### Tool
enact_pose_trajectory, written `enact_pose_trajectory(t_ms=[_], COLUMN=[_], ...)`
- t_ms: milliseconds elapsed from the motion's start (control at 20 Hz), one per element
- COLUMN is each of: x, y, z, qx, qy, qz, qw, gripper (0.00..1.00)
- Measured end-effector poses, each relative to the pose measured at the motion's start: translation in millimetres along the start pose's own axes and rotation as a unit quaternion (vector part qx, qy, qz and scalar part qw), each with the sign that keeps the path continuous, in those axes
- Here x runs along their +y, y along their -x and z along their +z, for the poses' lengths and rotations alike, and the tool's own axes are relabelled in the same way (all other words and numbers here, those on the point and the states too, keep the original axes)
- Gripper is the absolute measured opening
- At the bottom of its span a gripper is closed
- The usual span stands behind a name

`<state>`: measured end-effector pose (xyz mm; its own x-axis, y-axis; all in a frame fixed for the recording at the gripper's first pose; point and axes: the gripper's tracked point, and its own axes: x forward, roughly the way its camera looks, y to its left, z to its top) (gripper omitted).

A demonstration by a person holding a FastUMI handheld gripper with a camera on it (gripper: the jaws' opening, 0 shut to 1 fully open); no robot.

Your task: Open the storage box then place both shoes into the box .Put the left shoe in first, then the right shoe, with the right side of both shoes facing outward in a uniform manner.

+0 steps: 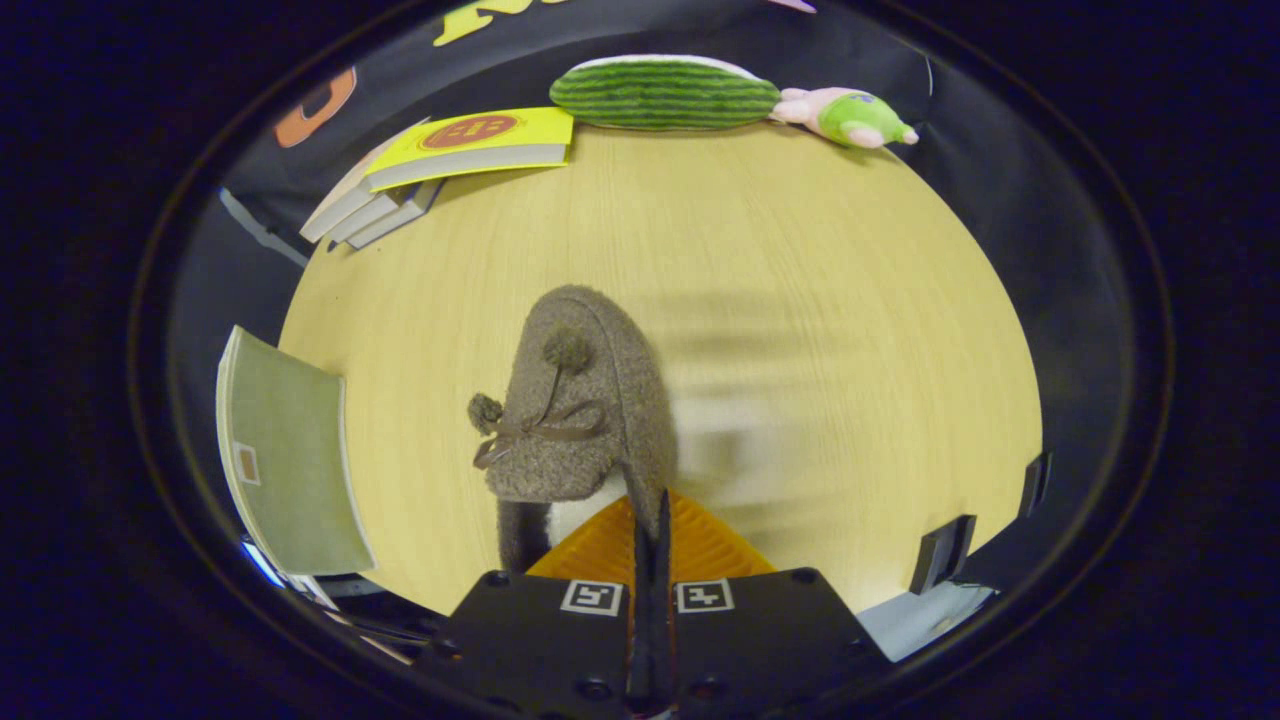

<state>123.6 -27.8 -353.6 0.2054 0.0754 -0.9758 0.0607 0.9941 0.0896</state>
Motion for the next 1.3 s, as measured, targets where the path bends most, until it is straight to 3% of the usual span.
enact_pose_trajectory(t_ms=[350, 900, 1150, 1300], x=[46.2, 207.4, 287.0, 324.7], y=[61.1, 150.3, 164.7, 157.9], z=[8.1, -5.3, -15.1, -24.6], qx=[-0.031, -0.048, -0.055, -0.06], qy=[0.004, 0.05, 0.042, 0.034], qz=[0.045, 0.145, 0.185, 0.189], qw=[0.999, 0.987, 0.98, 0.98], gripper=[0.06, 0.06, 0.06, 0.06])
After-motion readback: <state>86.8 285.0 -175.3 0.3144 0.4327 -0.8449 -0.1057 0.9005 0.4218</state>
